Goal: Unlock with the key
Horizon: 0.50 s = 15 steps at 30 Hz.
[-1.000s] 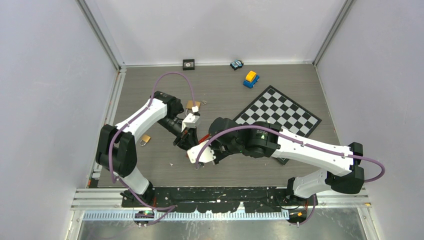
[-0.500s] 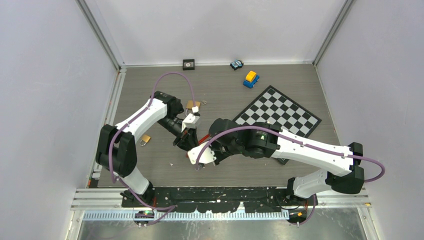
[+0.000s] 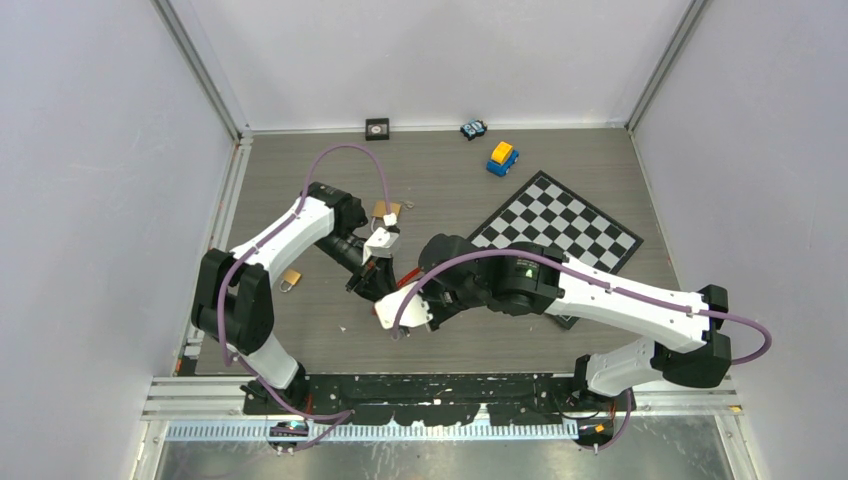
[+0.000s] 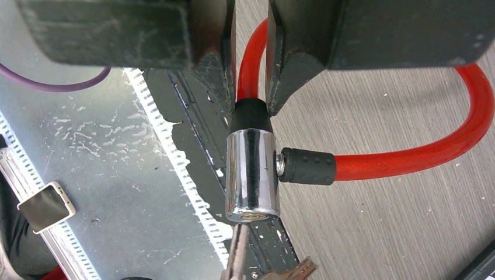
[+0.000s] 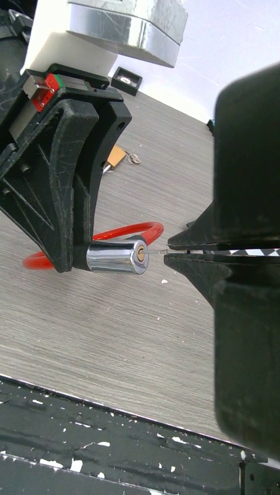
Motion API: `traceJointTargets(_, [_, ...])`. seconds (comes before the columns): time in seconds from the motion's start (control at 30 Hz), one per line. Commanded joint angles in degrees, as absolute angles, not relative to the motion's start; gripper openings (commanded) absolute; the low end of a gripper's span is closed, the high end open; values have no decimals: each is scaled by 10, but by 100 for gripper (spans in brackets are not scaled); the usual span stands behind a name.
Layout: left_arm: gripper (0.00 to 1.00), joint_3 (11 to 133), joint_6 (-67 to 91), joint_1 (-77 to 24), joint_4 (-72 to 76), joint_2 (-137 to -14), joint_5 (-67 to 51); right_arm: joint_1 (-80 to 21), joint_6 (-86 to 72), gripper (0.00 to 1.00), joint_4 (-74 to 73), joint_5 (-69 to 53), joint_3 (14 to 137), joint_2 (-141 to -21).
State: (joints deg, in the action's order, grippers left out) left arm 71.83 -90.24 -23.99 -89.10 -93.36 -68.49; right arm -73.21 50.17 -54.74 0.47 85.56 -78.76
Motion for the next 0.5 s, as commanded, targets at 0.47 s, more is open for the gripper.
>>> traceJointTargets(0.47, [0,718,-930,-237,-1011,-919,-698,-743,511,1,-528,38,867,-794])
